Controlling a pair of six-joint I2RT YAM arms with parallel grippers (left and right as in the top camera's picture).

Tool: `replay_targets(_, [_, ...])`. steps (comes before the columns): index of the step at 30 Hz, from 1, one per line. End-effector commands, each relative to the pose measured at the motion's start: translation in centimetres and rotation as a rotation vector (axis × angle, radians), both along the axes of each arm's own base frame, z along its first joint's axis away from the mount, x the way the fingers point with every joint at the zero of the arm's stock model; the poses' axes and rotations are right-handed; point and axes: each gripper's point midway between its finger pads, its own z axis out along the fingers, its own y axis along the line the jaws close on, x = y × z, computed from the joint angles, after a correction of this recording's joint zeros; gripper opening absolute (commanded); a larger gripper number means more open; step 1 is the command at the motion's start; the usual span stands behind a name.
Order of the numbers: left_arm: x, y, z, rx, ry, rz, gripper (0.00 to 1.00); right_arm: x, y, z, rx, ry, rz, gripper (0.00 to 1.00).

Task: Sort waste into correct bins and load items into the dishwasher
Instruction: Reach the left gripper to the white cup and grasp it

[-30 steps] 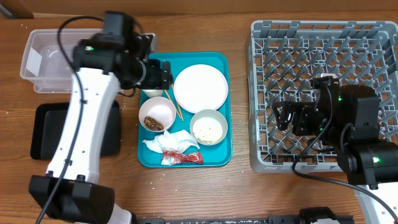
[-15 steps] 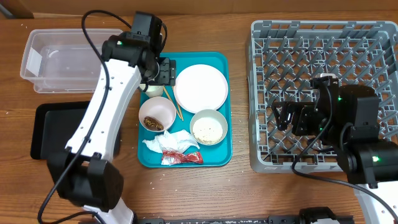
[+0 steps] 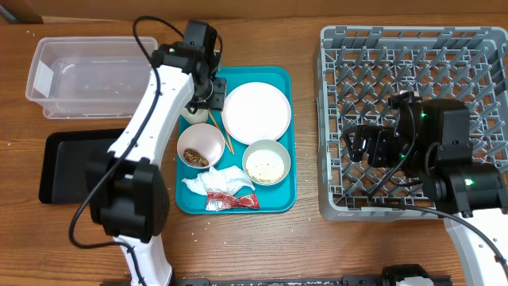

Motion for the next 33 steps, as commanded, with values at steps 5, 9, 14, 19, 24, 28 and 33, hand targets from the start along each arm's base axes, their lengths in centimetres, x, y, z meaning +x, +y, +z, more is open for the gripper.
replay_targets(5, [1.5, 1.1, 2.7, -0.014, -0.083, 0.048, 0.49, 0.2, 0.2, 1.1, 0.004, -0.031, 0.010, 0.98])
replay_targets(9, [2.9, 3.5, 4.3, -0.023, -0.135, 0.102, 0.57, 0.2, 0.2, 1.1, 0.004, -0.031, 0.010, 0.98])
replay_targets(14, [3.4, 5.7, 3.7, -0.003, -0.133, 0.032, 0.57, 0.2, 0.2, 1.1, 0.004, -0.031, 0.010, 0.99])
replay_targets(19, [3.7, 7.6, 2.8, 0.014, -0.116, 0.055, 0.59, 0.2, 0.2, 1.1, 0.003, -0.031, 0.010, 0.99])
replay_targets(24, [3.3, 6.5, 1.6, -0.047, -0.073, 0.000, 0.57, 0.2, 0.1, 1.1, -0.002, -0.031, 0.005, 0.99])
replay_targets(28, [2.9, 6.2, -0.3, -0.031, -0.017, -0.011, 0.57, 0.2, 0.1, 1.1, -0.002, -0.031, 0.005, 0.99])
replay_targets(33, [2.8, 7.6, -2.9, 0.023, 0.043, 0.063, 0.56, 0.2, 0.1, 1.1, -0.002, -0.028, 0.005, 0.99])
